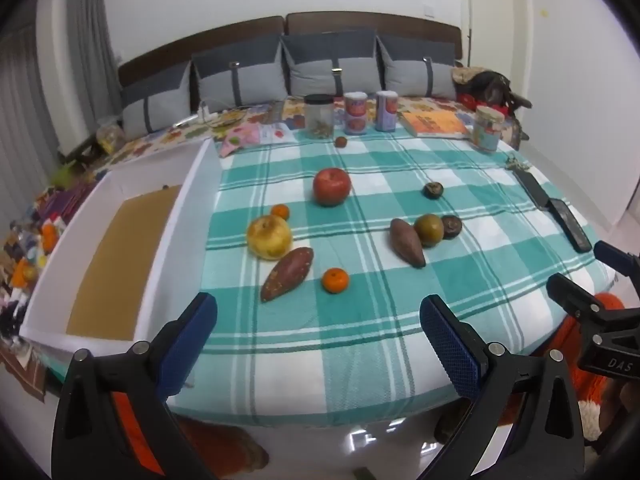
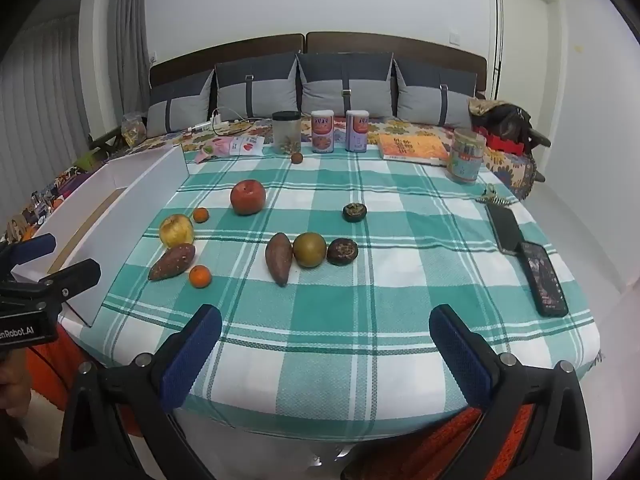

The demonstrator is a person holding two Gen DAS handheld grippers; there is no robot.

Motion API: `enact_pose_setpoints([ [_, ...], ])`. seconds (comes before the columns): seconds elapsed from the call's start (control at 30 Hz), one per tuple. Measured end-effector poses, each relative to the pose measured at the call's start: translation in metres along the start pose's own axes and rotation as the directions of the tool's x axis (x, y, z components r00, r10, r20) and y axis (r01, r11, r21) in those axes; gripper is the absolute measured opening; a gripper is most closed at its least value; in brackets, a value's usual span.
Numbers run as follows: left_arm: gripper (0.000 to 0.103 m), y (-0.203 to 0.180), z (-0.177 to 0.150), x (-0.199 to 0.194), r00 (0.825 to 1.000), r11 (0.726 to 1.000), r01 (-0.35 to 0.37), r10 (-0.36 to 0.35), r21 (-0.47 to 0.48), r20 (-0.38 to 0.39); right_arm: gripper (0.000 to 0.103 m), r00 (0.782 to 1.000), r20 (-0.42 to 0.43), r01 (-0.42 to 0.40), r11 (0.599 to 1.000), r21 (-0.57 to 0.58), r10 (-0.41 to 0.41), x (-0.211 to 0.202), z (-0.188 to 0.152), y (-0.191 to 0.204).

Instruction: Organize fruits

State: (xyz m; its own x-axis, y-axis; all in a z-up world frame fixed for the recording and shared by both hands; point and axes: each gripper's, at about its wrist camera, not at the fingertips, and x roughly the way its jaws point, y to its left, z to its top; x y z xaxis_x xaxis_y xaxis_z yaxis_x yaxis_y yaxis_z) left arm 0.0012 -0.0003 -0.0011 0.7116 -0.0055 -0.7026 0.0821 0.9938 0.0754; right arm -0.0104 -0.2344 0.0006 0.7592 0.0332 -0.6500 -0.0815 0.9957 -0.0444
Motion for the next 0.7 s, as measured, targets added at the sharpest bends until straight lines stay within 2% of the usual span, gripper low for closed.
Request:
enact_pose_setpoints([
  [0.13,0.102,-0.005,0.003,0.012,0.998,0.998,0.051,-0.053,-0.043,-0.044,0.103,1.0,0.001,0.006,1.0,-0.018,-0.006,0.004,0.0,0.002],
  [0.17,0.102,0.004,-0.003,0.005,0.997,0.994,0.072,-0.073,-0.082,-0.008,0.103,1.0,0.0,0.02,0.999,-0.037,-0.02,0.004,0.0,0.006],
  [0.2,0.102,0.012,-0.004,0.006,0.996,0.991,0.085,-0.086,-0.104,-0.011,0.103,1.0,0.014,0.013,0.999,-0.03,-0.013,0.002,0.0,0.005],
  [0.4,0.102,0.014,-0.014,0.007,0.998,0.991,0.053,-0.056,-0.123,-0.017,0.103,0.999,0.048,0.005,0.999,-0.035,-0.003,-0.003,-0.003,0.008],
  [0.7,0.102,0.022,-0.016,0.007,0.999,0.988,0.042,-0.044,-0.149,-0.011,0.103,0.999,0.039,-0.011,0.999,-0.045,0.013,0.002,-0.004,0.015],
])
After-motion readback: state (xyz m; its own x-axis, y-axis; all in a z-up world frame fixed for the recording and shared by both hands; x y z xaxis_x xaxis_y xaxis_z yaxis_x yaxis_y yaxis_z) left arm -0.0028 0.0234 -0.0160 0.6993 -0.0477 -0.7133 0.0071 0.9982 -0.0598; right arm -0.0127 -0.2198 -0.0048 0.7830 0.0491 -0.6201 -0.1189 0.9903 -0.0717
